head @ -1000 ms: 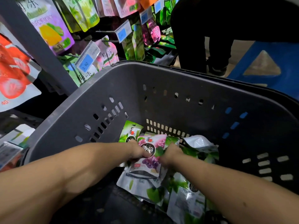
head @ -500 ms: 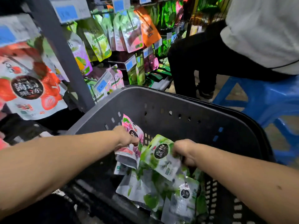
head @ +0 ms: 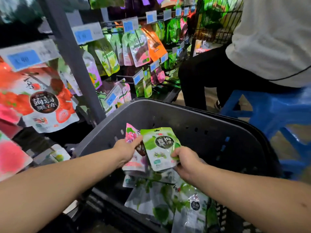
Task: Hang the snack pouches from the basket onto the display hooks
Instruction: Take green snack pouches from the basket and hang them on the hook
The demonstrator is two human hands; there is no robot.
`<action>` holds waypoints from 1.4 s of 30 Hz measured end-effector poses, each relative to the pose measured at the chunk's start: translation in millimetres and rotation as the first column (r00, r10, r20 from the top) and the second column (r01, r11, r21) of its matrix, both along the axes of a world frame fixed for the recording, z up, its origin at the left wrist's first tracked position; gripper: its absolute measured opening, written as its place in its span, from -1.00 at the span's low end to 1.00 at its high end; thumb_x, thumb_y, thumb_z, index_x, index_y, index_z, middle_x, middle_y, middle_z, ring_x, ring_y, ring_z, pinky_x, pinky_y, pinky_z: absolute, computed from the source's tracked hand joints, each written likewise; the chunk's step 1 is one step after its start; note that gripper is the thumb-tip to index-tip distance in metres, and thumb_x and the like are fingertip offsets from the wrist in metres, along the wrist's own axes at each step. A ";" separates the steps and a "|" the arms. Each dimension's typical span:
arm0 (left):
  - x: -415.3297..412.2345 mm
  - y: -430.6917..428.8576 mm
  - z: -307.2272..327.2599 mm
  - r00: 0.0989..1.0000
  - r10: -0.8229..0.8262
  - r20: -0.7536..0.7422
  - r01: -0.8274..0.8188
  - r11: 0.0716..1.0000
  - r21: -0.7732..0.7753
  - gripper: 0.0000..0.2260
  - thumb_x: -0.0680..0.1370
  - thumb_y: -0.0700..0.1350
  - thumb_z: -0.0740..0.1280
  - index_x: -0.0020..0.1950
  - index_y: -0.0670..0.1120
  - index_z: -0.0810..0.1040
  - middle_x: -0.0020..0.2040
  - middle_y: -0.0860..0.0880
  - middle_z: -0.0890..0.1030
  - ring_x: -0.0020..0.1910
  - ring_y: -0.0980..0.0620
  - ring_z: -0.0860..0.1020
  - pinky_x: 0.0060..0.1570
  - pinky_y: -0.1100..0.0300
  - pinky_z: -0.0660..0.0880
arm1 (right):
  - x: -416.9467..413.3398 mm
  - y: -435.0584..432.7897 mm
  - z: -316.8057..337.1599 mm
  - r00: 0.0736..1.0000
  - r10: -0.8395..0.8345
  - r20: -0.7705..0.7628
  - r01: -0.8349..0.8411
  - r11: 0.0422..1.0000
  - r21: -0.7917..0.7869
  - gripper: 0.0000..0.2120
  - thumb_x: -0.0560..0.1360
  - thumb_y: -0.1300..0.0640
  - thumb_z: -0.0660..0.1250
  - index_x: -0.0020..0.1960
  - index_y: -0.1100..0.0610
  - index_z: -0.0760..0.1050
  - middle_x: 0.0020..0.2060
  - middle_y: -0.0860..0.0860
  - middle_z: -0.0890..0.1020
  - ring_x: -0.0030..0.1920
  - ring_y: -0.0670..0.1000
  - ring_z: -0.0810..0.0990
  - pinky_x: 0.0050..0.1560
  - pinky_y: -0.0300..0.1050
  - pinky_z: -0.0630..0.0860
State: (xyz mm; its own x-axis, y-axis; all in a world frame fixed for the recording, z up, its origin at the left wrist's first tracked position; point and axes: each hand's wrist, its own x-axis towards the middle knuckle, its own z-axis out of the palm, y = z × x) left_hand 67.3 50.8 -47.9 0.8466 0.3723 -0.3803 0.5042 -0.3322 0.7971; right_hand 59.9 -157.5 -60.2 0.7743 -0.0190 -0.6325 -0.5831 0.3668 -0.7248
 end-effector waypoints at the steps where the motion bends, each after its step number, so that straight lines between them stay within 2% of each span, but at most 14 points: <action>1: 1.2 -3.5 1.0 1.000 0.002 -0.016 -0.003 0.996 -0.091 -0.40 0.45 0.35 0.42 0.09 -0.19 0.67 -0.12 -0.13 0.72 -0.12 -0.14 0.70 -0.07 0.10 0.61 | -0.7 6.3 0.3 1.000 0.020 0.000 -0.020 0.999 0.040 -0.63 0.30 0.48 0.25 0.08 0.34 0.57 0.04 0.30 0.69 0.02 0.33 0.70 0.15 0.39 0.58; 3: -0.1 -11.7 7.5 0.995 -0.084 -0.048 0.068 0.959 -0.274 -0.38 0.44 0.37 0.41 0.14 -0.17 0.65 -0.01 -0.14 0.74 -0.03 -0.15 0.72 0.09 -0.02 0.62 | -2.4 17.2 -1.4 0.996 0.084 0.004 -0.084 0.996 0.025 -0.64 0.34 0.45 0.34 0.11 0.28 0.59 0.03 0.25 0.71 -0.02 0.25 0.72 0.14 0.21 0.63; 7: -7.6 -20.8 13.5 0.972 -0.234 -0.003 0.203 0.847 -0.491 -0.65 0.56 -0.03 0.45 0.25 -0.21 0.62 0.11 -0.21 0.71 0.11 -0.20 0.69 0.22 -0.14 0.56 | -10.9 24.1 -15.7 0.978 0.202 0.058 -0.190 0.968 -0.167 -0.71 0.42 0.31 0.48 0.12 0.16 0.62 -0.08 0.08 0.74 -0.09 0.10 0.73 -0.27 -0.18 0.60; 10: -3.1 -18.5 4.1 0.962 -0.275 0.005 0.248 0.860 -0.445 -0.73 0.53 -0.24 0.46 0.23 -0.19 0.64 0.09 -0.21 0.71 0.08 -0.23 0.69 0.18 -0.18 0.58 | -16.2 17.3 -29.0 0.928 0.365 0.077 -0.330 0.898 -0.289 -0.78 0.42 0.10 0.56 0.03 0.10 0.65 -0.13 -0.01 0.74 -0.16 -0.02 0.70 -0.15 -0.19 0.63; 13: 4.0 -14.7 -2.8 0.972 -0.236 -0.008 0.222 0.921 -0.321 -0.75 0.48 -0.31 0.50 0.14 -0.16 0.67 0.01 -0.14 0.74 0.02 -0.18 0.71 0.18 -0.19 0.58 | -5.0 -3.0 -42.4 0.862 0.504 0.055 -0.425 0.778 -0.463 -0.57 0.41 -0.27 0.44 -0.11 0.11 0.64 -0.19 -0.07 0.64 -0.12 0.02 0.59 -0.01 -0.07 0.52; 14: 6.2 -13.0 -5.0 0.975 -0.223 -0.014 0.210 0.935 -0.286 -0.76 0.47 -0.32 0.50 0.11 -0.14 0.67 -0.02 -0.12 0.75 0.00 -0.16 0.72 0.17 -0.16 0.59 | 2.1 -12.9 -45.7 0.830 0.556 0.041 -0.410 0.658 -0.631 -0.57 0.50 -0.24 0.36 -0.06 0.15 0.63 -0.16 -0.02 0.60 -0.08 0.04 0.53 -0.02 -0.06 0.44; 16: 10.2 -9.6 -7.6 0.974 -0.225 -0.023 0.214 0.947 -0.238 -0.76 0.48 -0.32 0.50 0.11 -0.12 0.66 -0.05 -0.09 0.75 -0.04 -0.13 0.72 0.14 -0.13 0.61 | 17.8 -37.3 -51.2 0.735 0.673 -0.079 -0.250 0.161 -0.955 -0.70 0.58 -0.05 0.32 0.17 0.13 0.58 0.07 0.07 0.56 0.14 0.11 0.48 0.12 -0.03 0.41; 18: 12.4 -8.2 -7.5 0.973 -0.229 -0.027 0.215 0.944 -0.251 -0.77 0.50 -0.32 0.48 0.12 -0.11 0.65 -0.05 -0.09 0.75 -0.05 -0.14 0.72 0.10 -0.12 0.62 | 29.2 -61.9 -60.8 0.628 0.725 -0.283 -0.146 -0.247 -0.958 -0.63 0.55 0.08 0.34 0.33 0.08 0.45 0.25 0.09 0.45 0.30 0.16 0.40 0.26 0.03 0.38; 19: 13.1 -8.0 -7.4 0.976 -0.218 -0.029 0.202 0.942 -0.266 -0.77 0.51 -0.33 0.47 0.13 -0.11 0.64 -0.04 -0.10 0.75 -0.05 -0.15 0.72 0.06 -0.10 0.64 | 32.9 -70.1 -68.2 0.585 0.715 -0.383 -0.170 -0.354 -0.920 -0.59 0.54 0.13 0.35 0.36 0.09 0.41 0.27 0.09 0.42 0.32 0.17 0.39 0.27 0.04 0.37; 22: 14.6 -7.3 -5.6 0.981 -0.192 -0.007 0.183 0.947 -0.263 -0.77 0.50 -0.31 0.48 0.12 -0.12 0.65 -0.04 -0.13 0.75 -0.09 -0.14 0.73 -0.09 0.02 0.65 | 34.2 -75.4 -84.9 0.493 0.669 -0.556 -0.158 -0.560 -0.813 -0.54 0.53 0.17 0.39 0.38 0.11 0.34 0.27 0.11 0.44 0.29 0.17 0.41 0.24 0.03 0.40; 28: 13.2 -5.2 -3.3 0.975 -0.223 -0.007 0.218 0.961 -0.172 -0.79 0.46 -0.21 0.54 0.07 -0.16 0.67 -0.12 -0.12 0.75 -0.16 -0.12 0.73 -0.13 0.07 0.65 | 24.0 -69.7 -89.0 0.339 0.535 -0.774 -0.005 -0.821 -0.570 -0.49 0.62 0.07 0.24 0.54 0.13 0.26 0.37 0.10 0.49 0.40 0.18 0.33 0.32 0.10 0.27; 34: 10.2 -5.8 6.9 0.987 -0.158 -0.020 0.153 0.977 -0.150 -0.82 0.43 -0.15 0.54 -0.02 -0.18 0.69 -0.16 -0.15 0.74 -0.24 -0.11 0.72 -0.26 0.15 0.60 | 23.8 -73.4 -56.7 0.345 0.610 -0.714 -0.019 -0.755 -0.655 -0.64 0.58 0.19 0.29 0.37 0.12 0.41 0.24 0.08 0.61 0.27 0.16 0.53 0.19 0.01 0.41; 37: 8.7 -5.7 14.7 0.994 -0.110 0.007 0.110 0.987 -0.117 -0.76 0.39 -0.09 0.55 -0.02 -0.17 0.68 -0.10 -0.16 0.73 -0.21 -0.12 0.67 -0.16 0.10 0.60 | 25.9 -69.6 -10.0 0.435 0.700 -0.566 -0.088 -0.593 -0.801 -0.72 0.54 0.17 0.30 0.24 0.08 0.45 0.19 0.08 0.61 0.22 0.17 0.58 0.00 -0.03 0.43; 42: 5.3 -8.2 43.2 0.996 0.010 0.090 -0.002 0.996 -0.092 -0.88 0.47 -0.08 0.51 -0.13 -0.09 0.61 -0.19 -0.05 0.65 -0.30 0.02 0.57 -0.36 0.25 0.42 | 27.0 -71.5 83.2 0.599 0.742 -0.302 -0.180 -0.243 -0.953 -0.81 0.46 0.01 0.37 -0.01 0.03 0.41 -0.04 -0.01 0.58 -0.02 0.08 0.59 -0.16 -0.06 0.46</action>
State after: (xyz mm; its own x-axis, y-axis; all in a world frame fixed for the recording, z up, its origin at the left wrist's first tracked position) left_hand 72.6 42.7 -4.7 0.8767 0.3445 -0.3357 0.4309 -0.2524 0.8664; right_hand 86.9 -229.0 23.0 0.9607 0.1833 -0.2085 0.1502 -0.9748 -0.1651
